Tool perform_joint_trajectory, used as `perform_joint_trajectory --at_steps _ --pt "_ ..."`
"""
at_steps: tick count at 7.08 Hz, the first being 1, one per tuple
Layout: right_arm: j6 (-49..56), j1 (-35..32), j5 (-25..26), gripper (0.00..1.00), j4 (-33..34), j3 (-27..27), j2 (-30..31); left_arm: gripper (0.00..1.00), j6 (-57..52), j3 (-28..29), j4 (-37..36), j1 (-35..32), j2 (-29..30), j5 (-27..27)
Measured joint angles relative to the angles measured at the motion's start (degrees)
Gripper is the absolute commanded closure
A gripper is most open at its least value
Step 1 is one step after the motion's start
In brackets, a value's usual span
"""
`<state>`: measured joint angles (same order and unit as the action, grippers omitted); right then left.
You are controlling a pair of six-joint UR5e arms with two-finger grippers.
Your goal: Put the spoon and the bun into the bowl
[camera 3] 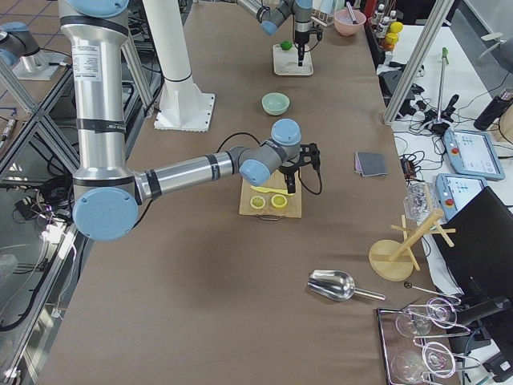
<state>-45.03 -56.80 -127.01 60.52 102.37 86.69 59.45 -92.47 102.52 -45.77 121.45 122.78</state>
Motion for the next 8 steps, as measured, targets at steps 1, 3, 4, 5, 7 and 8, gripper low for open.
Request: perform_joint_trajectory --at_steps 1,3,4,5,7,8 --pt "-2.51 2.52 2.61 0.01 0.06 -0.41 -1.55 1.0 3.27 -0.26 -0.71 2.84 3.37 -0.49" --pt "-4.41 4.99 5.22 0.01 0.23 -1.02 -2.92 1.0 7.67 1.0 -0.73 8.12 8.28 -4.59" --pt "-4.57 5.27 5.72 0.01 0.34 -1.36 -3.09 0.34 8.43 2.03 0.24 9.55 9.28 -5.99" --pt "-4.63 5.49 6.31 0.01 0.4 -1.86 -3.29 0.02 8.89 3.23 2.0 10.41 9.71 -6.58" --pt "-5.83 6.74 7.52 0.01 0.33 -2.9 -4.58 0.01 9.71 4.31 4.14 11.07 10.16 -6.87" --pt "-7.52 7.84 8.21 0.01 0.21 -2.8 -5.16 0.01 10.11 4.31 4.35 11.11 10.41 -6.89"
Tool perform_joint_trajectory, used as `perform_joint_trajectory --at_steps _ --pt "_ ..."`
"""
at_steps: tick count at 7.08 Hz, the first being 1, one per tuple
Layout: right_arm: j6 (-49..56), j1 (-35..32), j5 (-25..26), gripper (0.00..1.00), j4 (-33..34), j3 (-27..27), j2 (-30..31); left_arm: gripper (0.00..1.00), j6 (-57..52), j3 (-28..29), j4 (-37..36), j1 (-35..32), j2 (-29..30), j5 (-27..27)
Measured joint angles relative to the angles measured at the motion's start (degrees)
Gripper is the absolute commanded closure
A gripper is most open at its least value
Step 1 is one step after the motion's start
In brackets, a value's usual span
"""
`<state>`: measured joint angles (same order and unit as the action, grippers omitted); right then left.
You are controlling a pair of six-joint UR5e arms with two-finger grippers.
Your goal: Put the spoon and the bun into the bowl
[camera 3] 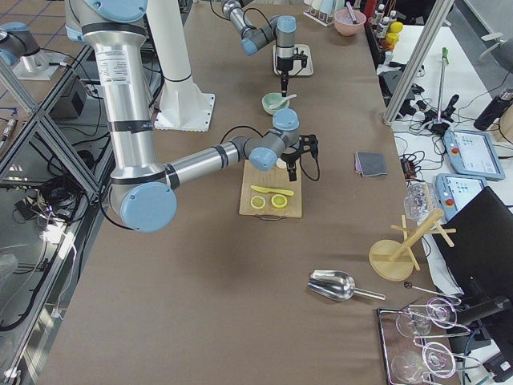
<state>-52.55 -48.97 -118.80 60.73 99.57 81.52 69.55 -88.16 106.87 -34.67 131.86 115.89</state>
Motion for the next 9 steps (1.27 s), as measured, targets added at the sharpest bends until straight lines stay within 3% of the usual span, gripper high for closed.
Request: perform_joint_trajectory --at_steps 1,2,3,4,9 --pt "-2.43 1.67 0.99 0.02 -0.05 0.41 -0.79 0.01 0.39 0.01 0.06 -0.01 0.18 0.02" --pt "-4.28 4.06 3.05 0.15 -0.1 0.58 -1.41 0.01 0.52 0.01 0.04 -0.14 0.21 0.01" --pt "-5.37 6.33 5.24 0.74 -0.14 0.66 -1.72 0.01 0.49 0.01 -0.03 -0.43 0.23 -0.01" --pt "-6.02 7.55 6.1 0.99 -0.16 0.83 -1.89 0.01 0.34 0.01 -0.06 -0.75 0.24 0.0" --pt "-6.53 8.91 6.67 1.0 0.05 1.35 -2.77 0.01 0.05 -0.65 -0.29 -2.82 -0.22 0.84"
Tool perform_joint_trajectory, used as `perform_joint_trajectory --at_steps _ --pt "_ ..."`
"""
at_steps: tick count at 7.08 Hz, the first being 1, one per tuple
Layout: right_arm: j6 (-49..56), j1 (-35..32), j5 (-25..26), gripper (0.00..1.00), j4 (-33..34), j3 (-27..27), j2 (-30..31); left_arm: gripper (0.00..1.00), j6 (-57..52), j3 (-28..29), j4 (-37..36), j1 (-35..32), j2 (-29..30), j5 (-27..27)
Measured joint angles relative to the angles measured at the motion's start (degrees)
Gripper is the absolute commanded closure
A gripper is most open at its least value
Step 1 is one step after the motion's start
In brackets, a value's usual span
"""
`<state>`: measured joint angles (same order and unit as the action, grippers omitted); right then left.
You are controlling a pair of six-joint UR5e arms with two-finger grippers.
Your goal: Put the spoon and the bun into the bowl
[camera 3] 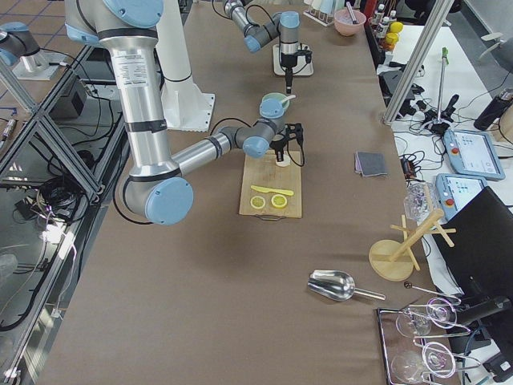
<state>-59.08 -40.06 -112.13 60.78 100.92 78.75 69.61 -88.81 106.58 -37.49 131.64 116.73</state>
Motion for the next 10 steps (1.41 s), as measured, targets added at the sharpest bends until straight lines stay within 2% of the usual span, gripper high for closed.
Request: perform_joint_trajectory --at_steps 2,4,5,7,8,10 --pt "-4.3 0.61 0.21 1.0 0.42 0.49 -3.76 0.01 -5.03 -4.51 -0.64 -5.53 -4.96 5.77" --pt "-15.16 5.78 5.26 1.0 3.31 0.81 -12.14 0.01 -17.43 -9.6 -1.22 -13.23 -13.55 11.93" --pt "-19.45 9.25 8.51 1.0 8.3 0.82 -18.09 0.01 -23.59 -10.52 -1.27 -17.11 -17.05 14.49" --pt "-24.9 16.23 15.09 1.0 15.67 0.56 -26.19 0.01 -29.59 -11.08 -1.29 -20.82 -20.39 16.29" --pt "-26.28 18.52 17.8 1.0 16.53 0.16 -27.52 0.01 -30.22 -11.23 -1.29 -21.31 -20.82 16.43" --pt "-27.48 19.84 19.76 0.99 16.75 -0.5 -28.6 0.01 -30.45 -12.2 -1.29 -21.61 -21.76 16.38"
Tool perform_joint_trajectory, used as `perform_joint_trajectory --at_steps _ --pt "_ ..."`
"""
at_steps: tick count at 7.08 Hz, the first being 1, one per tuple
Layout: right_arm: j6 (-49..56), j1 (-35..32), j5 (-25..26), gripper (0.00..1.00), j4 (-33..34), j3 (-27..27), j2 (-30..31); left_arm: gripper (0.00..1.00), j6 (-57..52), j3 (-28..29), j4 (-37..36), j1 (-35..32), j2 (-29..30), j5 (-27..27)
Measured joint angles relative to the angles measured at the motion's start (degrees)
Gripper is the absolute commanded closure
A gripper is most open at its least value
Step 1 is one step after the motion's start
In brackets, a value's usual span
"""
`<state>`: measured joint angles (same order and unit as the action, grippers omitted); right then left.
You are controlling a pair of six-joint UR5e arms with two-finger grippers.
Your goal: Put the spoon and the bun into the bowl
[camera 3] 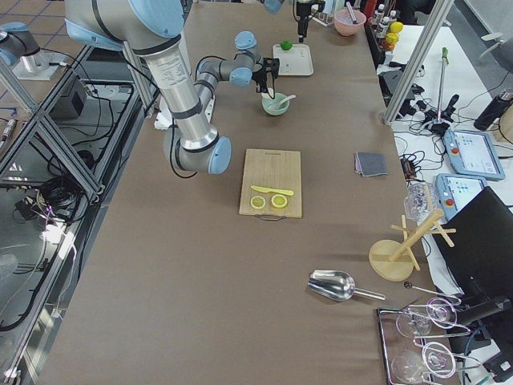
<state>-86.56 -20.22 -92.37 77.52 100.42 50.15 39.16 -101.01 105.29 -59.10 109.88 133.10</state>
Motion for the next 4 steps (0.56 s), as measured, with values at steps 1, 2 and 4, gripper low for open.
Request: perform_joint_trajectory --at_steps 1,2,4 --pt "-0.71 0.04 0.24 0.73 -0.07 -0.37 -0.18 0.01 0.04 -0.46 0.0 -0.03 -0.44 -0.04" --pt "-2.29 -0.09 0.32 0.01 -0.14 -0.88 -0.4 0.01 0.16 -0.77 0.0 0.02 -0.63 -0.18" --pt "-4.22 -0.45 0.86 0.0 -0.16 -1.54 -0.71 0.01 0.42 -0.96 0.02 0.24 -0.7 -0.59"
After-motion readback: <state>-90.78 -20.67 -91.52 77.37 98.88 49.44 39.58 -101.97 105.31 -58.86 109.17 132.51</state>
